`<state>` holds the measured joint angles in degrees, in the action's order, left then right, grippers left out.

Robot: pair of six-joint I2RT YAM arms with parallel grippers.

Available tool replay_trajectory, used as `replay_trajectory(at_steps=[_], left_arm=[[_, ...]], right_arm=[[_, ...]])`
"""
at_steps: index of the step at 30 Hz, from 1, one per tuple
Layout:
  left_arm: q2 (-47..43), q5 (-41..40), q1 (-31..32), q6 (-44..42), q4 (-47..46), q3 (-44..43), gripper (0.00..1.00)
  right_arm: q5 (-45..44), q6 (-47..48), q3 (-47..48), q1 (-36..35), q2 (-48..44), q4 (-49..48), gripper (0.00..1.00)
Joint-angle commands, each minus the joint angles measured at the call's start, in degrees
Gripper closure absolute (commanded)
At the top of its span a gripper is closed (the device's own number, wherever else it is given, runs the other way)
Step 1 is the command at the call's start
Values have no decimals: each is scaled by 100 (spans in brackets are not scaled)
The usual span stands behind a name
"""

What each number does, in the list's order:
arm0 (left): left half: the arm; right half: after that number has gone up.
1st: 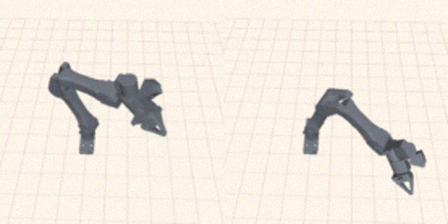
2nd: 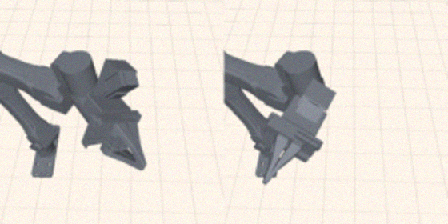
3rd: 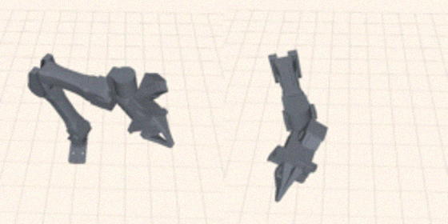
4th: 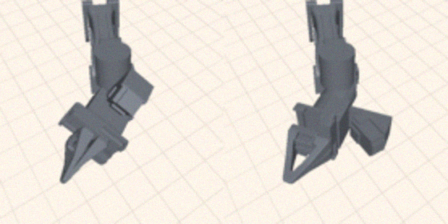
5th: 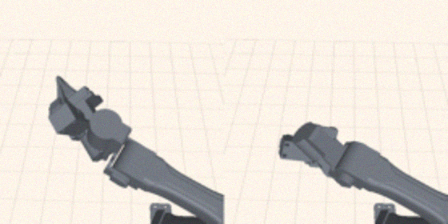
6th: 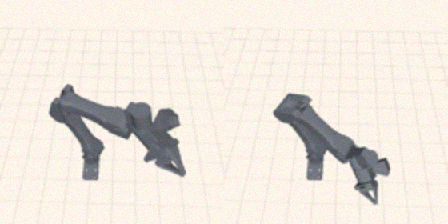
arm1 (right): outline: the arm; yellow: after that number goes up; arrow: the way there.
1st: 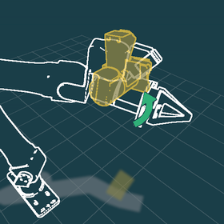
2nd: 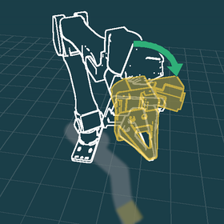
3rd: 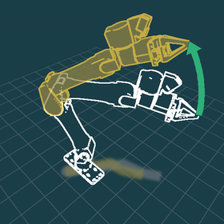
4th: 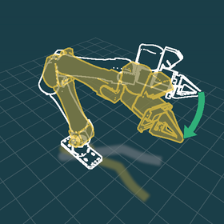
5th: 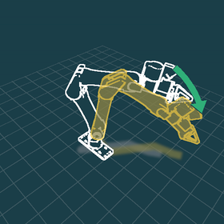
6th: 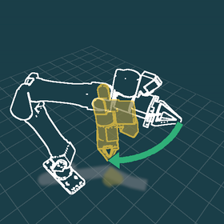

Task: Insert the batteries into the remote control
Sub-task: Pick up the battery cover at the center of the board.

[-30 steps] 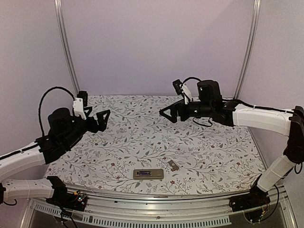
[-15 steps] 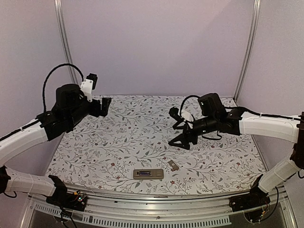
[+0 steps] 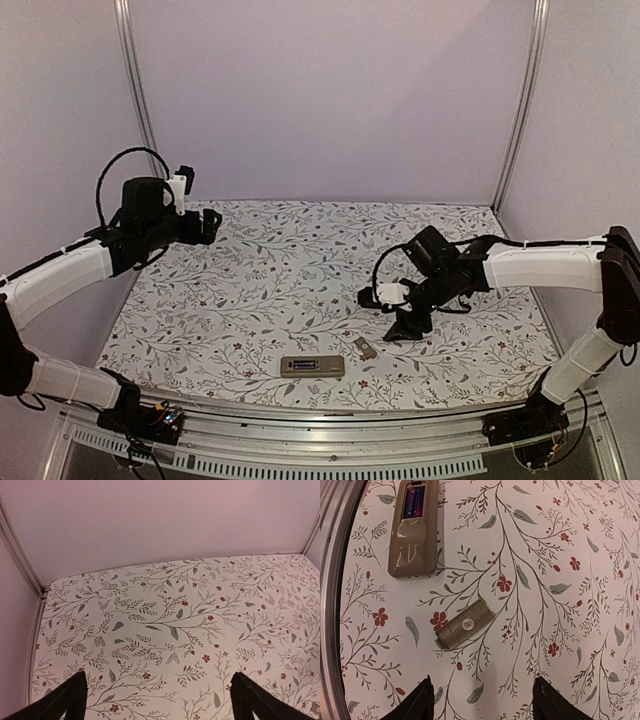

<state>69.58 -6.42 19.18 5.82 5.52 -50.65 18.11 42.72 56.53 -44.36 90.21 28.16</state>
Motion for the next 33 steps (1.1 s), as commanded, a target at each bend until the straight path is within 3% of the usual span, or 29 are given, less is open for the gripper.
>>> replay_trajectory(at_steps=[1, 7, 11, 22, 33], left_arm=[[-85, 374, -112, 53, -1, 88, 0], [-83, 369, -140, 38, 18, 99, 0], [-86, 488, -198, 60, -20, 108, 0], [-24, 1132, -579, 302, -118, 125, 0], [-194, 1266, -612, 220, -227, 222, 0]], right_arm=[[41, 883, -210, -113, 129, -342, 36], [109, 1703, -22, -552, 730, -404, 43], [288, 1773, 61, -608, 1079, -288, 58], [281, 1702, 99, -665, 1192, -151, 79], [97, 1689, 197, -688, 1360, -159, 85]])
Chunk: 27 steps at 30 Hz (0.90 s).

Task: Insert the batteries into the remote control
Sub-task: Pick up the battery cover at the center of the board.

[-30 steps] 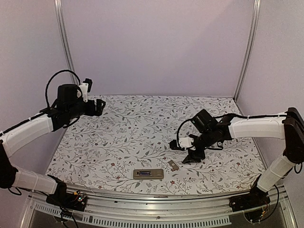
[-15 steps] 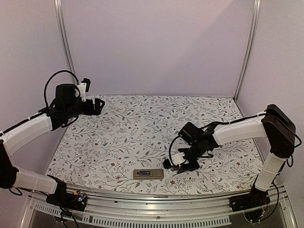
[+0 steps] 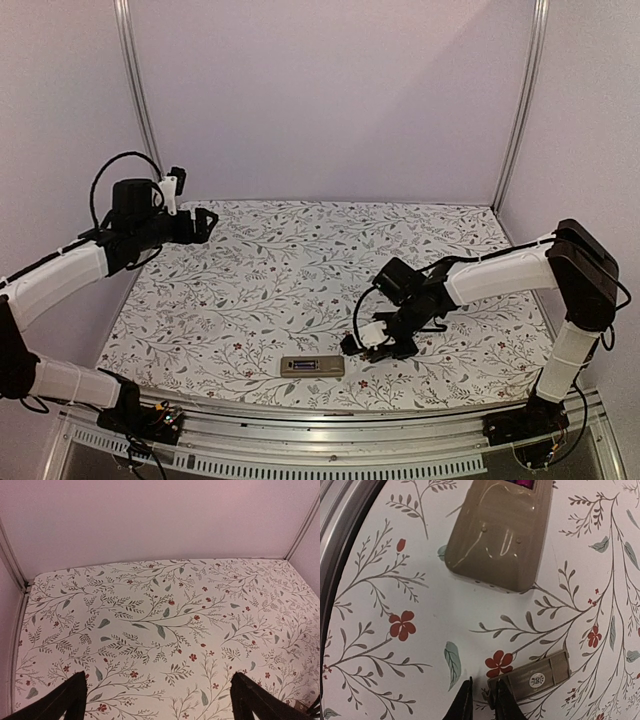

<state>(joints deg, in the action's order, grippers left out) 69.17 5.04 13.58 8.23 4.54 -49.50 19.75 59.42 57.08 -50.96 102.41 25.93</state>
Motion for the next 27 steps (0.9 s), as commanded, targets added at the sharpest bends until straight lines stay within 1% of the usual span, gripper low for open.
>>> replay_trajectory(at_steps=[1, 5, 8, 11, 14, 17, 19, 22, 25, 27], left_arm=[[-157, 120, -50, -24, -121, 107, 0], [-168, 217, -49, -53, -119, 111, 0], [-163, 598, -44, -125, -149, 99, 0], [-238, 1092, 8, -210, -297, 121, 3], [-494, 1251, 121, -321, -667, 273, 4], [-702, 1326, 312, -546, -777, 360, 4], [-810, 1324, 552, -782, -766, 369, 4], [-995, 1205, 1222, -1370, -734, 417, 4], [-1202, 1084, 1985, -2260, -633, 470, 4], [-1342, 635, 2566, -2891, -606, 536, 3]], right_arm=[[-66, 10, 152, -28, 147, 72, 88], [-94, -13, 224, -37, 131, 184, 100], [-13, -147, 454, -43, 89, 381, 100], [244, -413, 800, -37, -1, 500, 100], [433, -563, 933, -43, -203, 514, 100], [684, -776, 1092, -37, -402, 522, 100], [921, -1017, 1240, -40, -491, 542, 100], [1351, -1396, 1450, -30, -679, 524, 100], [1745, -1841, 1663, -28, -873, 389, 100], [2002, -2120, 1815, -23, -975, 201, 100]])
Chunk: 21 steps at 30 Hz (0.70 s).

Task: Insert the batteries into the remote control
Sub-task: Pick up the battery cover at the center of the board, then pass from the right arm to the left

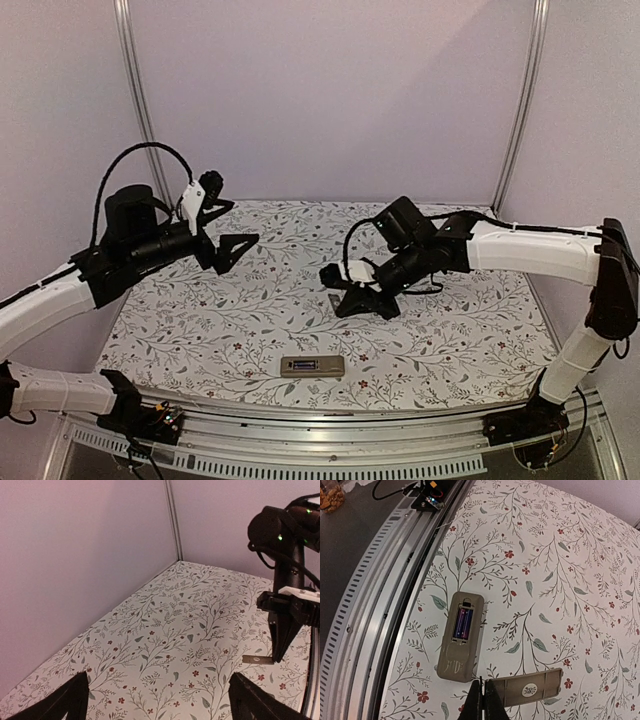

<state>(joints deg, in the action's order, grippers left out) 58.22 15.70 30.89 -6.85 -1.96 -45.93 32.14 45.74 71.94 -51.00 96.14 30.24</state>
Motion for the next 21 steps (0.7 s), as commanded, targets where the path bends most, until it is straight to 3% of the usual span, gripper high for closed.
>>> replay_trajectory(at_steps=[1, 5, 9, 13, 15, 18, 21], left_arm=[[-291, -748, 1167, -1710, 50, 207, 2], [-306, -2211, 2481, -3124, -288, 352, 1], [-188, -2986, 3212, -4233, -1171, 710, 0], [-54, -2640, 3288, -4499, -957, 614, 3], [15, -2173, 3289, -4526, -99, 331, 5], [226, -1939, 3291, -4394, 833, -131, 17], [385, -1934, 3284, -4380, 1082, -229, 25]], right_arm=[[859, -990, 393, -19, -380, -320, 100], [1014, -1889, 483, -19, -491, -892, 100], [984, -2853, 457, -7, -567, -1459, 100], [1223, -3281, 388, -15, -664, -1585, 100], [1258, -3153, 285, -15, -743, -1503, 100], [1320, -2834, 237, -37, -814, -1270, 100], [1413, -2578, 169, -57, -858, -1167, 100]])
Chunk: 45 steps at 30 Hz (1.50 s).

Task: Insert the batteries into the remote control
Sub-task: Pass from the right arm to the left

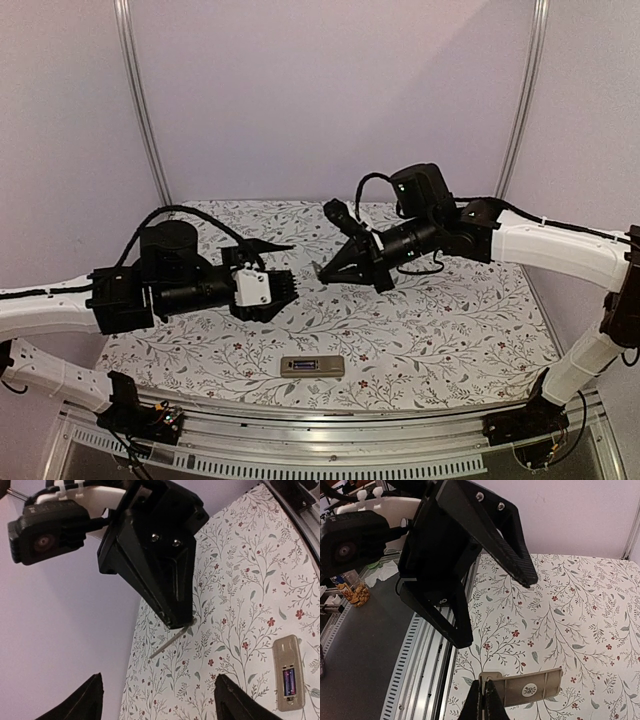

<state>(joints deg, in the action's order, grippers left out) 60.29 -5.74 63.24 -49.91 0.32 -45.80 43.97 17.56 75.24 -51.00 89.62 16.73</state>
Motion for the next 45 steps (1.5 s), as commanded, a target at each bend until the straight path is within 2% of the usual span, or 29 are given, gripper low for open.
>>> replay_trajectory(at_steps=[1, 5, 10, 15, 20, 27, 38, 41, 45], left_arm=[[224, 258, 49, -78, 859, -237, 27], [378, 519, -25, 118, 841, -482, 46], [467, 1379, -238, 289, 1039, -775, 49], [805, 1476, -230, 333, 1355, -997, 70], [982, 1615, -232, 395, 1542, -1166, 72], [1015, 1637, -227, 334, 1571, -1136, 69], [1187, 1505, -183, 340, 1520, -1311, 90], [1187, 1510, -160, 333, 1523, -1309, 100], [1158, 1540, -113, 285, 1550, -1309, 100]], right_arm=[[302, 285, -171, -71, -223, 189, 100], [581, 641, -112, -217, -258, 407, 100], [644, 957, -124, -302, -305, 656, 100], [613, 1089, -103, -358, -306, 674, 100], [583, 1167, -47, -358, -288, 691, 100], [596, 1213, -45, -358, -275, 719, 100], [700, 1223, -26, -358, -257, 667, 100], [701, 1223, -27, -358, -240, 665, 100], [693, 1232, -37, -360, -249, 666, 100]])
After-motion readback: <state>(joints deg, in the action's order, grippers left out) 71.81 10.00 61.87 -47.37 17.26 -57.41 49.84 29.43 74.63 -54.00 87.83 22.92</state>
